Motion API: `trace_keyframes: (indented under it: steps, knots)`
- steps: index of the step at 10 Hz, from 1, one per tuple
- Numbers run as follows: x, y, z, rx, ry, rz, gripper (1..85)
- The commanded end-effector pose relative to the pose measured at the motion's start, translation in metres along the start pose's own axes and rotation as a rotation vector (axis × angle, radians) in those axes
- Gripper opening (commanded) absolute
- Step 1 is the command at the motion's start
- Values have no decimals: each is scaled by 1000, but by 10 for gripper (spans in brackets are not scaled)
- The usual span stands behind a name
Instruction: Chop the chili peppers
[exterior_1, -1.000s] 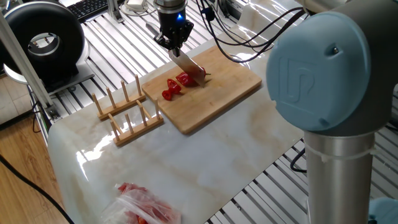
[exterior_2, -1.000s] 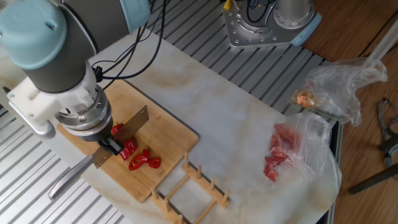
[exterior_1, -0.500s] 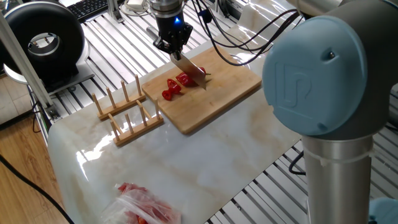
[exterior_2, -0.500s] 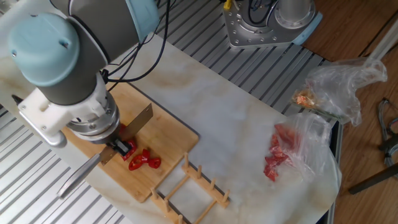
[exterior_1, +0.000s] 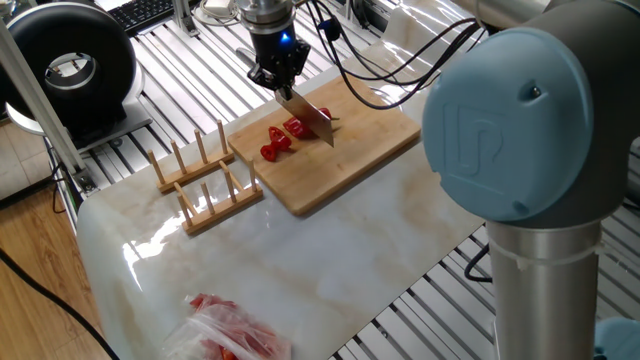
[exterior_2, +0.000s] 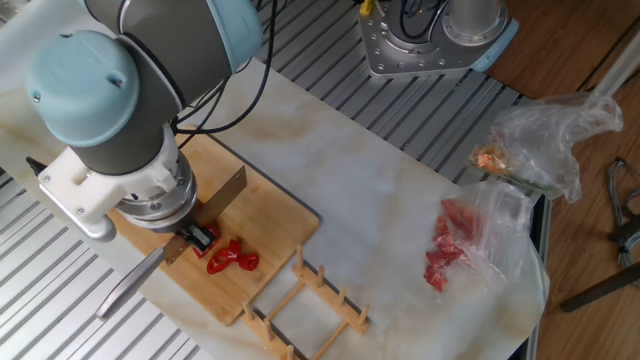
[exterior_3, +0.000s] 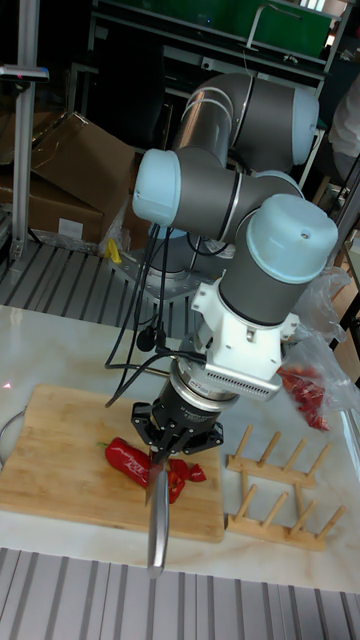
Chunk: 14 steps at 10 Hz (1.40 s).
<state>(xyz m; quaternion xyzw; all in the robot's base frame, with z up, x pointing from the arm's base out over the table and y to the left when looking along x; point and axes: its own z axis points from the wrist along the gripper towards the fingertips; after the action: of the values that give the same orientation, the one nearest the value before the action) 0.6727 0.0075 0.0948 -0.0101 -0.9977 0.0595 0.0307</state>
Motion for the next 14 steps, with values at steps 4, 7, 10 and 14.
trace_keyframes:
  steps: [4,7,10,14]
  knots:
    - [-9,3,8,-8,-25,13,13]
    - [-11,5,11,1,-32,23,13]
    - [-12,6,13,-2,-35,23,13]
    - [-13,5,16,-5,-32,26,13]
